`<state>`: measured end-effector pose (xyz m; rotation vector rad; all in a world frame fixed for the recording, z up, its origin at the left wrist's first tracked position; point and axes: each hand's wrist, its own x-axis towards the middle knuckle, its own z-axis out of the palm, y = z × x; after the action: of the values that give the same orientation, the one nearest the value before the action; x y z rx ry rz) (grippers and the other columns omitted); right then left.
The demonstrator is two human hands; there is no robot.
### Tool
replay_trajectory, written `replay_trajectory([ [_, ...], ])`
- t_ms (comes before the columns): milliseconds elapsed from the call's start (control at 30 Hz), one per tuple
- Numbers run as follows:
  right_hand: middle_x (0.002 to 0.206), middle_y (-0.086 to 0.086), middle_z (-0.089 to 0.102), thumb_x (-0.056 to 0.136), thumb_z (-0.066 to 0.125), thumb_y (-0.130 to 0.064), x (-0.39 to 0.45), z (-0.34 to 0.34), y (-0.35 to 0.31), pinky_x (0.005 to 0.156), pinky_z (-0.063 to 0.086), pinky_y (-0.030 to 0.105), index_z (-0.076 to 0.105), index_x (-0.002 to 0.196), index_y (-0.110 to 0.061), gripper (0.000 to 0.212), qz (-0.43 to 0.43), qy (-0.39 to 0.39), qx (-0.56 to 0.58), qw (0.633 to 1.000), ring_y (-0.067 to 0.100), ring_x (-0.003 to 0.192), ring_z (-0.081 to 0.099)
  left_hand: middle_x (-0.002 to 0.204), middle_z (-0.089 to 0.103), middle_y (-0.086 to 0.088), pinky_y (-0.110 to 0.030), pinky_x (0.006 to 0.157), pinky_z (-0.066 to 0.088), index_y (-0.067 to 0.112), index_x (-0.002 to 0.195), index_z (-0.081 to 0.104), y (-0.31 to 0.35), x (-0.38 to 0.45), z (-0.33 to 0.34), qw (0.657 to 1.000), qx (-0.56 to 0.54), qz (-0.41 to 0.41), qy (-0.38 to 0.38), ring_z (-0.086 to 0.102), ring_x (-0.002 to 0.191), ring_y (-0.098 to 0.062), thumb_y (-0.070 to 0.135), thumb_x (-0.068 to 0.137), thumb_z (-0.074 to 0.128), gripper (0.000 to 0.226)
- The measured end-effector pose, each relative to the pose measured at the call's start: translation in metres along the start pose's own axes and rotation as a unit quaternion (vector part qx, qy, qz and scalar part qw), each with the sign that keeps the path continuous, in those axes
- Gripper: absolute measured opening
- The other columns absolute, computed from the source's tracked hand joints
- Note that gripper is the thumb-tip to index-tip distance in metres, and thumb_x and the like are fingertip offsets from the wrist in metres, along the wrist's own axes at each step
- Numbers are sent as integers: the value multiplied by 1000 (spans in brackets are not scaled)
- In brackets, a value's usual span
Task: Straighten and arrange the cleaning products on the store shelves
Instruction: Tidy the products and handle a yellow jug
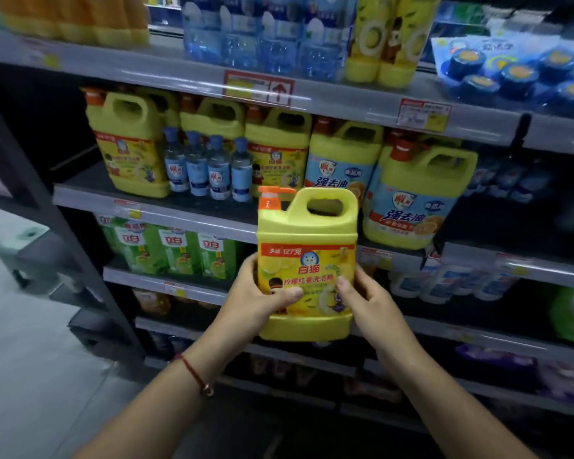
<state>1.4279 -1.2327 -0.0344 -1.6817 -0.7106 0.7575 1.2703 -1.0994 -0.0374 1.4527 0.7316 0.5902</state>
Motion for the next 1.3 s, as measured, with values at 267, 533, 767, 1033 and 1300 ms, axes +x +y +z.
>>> replay_trajectory([
  [267,121,-15,68,92,70,-35,102,-8,-41,102,51,42,57,130,-38,40,-40,86,62,994,10,112,64,119,64,15,-12,80,49,28,138,48,42,124,16,987,100,124,3,60,104,6,27,77,87,73],
  [533,157,-9,38,82,72,-54,159,-2,-43,115,33,37,28,155,-39,86,-61,151,-6,987,16,143,37,116,70,10,-21,85,53,23,127,62,21,205,25,975,114,189,37,62,103,4,21,81,85,51],
  [767,144,-23,43,90,72,-32,150,5,-36,98,33,22,22,154,-44,82,-40,173,19,984,3,126,45,125,70,2,-19,94,51,11,138,56,7,218,40,972,67,223,8,64,116,-3,8,87,79,56],
  [1033,150,-29,15,90,72,-37,118,22,-30,105,26,19,-5,158,-44,103,2,81,-133,988,-6,136,16,135,49,13,-5,97,40,29,147,43,-10,211,52,968,133,195,87,45,118,23,41,82,83,77],
  [1300,153,-25,-41,96,60,-48,122,53,-23,121,8,24,-13,154,-47,94,-20,36,-367,929,3,150,-21,147,48,-14,-46,105,47,19,150,46,1,187,-38,857,428,273,84,50,132,-36,48,95,58,63],
])
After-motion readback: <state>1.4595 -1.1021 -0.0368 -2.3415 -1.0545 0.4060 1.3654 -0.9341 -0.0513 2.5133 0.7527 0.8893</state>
